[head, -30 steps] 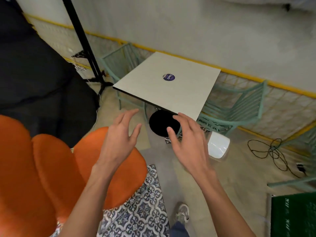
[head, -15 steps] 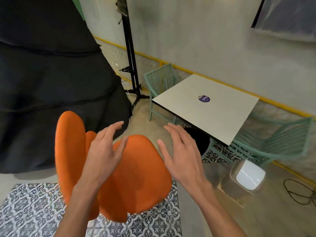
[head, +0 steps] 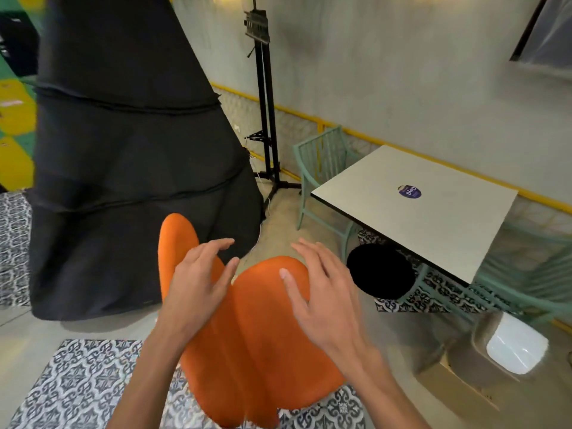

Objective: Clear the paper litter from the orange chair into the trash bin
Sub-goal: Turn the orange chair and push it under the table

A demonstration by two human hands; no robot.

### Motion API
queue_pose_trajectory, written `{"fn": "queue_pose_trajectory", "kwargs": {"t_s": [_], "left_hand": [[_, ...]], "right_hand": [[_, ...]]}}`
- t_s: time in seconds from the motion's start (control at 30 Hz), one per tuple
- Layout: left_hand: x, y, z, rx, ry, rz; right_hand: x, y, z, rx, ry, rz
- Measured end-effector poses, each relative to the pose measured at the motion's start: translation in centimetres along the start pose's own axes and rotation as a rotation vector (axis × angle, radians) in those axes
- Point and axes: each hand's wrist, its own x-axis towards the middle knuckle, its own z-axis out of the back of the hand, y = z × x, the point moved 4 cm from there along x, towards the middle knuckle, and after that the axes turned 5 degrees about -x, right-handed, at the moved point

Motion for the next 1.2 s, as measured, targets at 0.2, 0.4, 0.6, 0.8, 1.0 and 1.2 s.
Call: {"fn": "queue_pose_trajectory", "kwargs": {"t_s": [0.2, 0.4, 0.6, 0.8, 1.0, 1.2], "left_hand": [[1.9, 7.8, 2.0, 0.0, 0.191, -0.114], [1.8, 15.2, 1.7, -0.021, 0.391, -0.164], [-0.3, 22.2, -1.6, 0.057, 0.594, -0.173], [-2.3, 24.5, -4.0, 0.079, 0.463, -0.335], [-2.1, 24.1, -3.9, 0.12, 0.452, -0.388], [-0.3, 25.8, -4.4, 0.257, 0.564, -0.479]], "right_hand": [[0.0, 5.8, -3.7, 0.045, -0.047, -0.111], [-0.7, 10.7, -7.8, 0.077, -0.042, -0.171], [-1.8, 14.1, -12.6, 0.054, 0.079, -0.18], [-3.6, 15.1, -18.4, -0.009, 0.31, -0.182], [-5.8, 15.0, -21.7, -0.096, 0.397, -0.249], [-7.2, 17.4, -24.2, -0.282, 0.409, -0.212]]}}
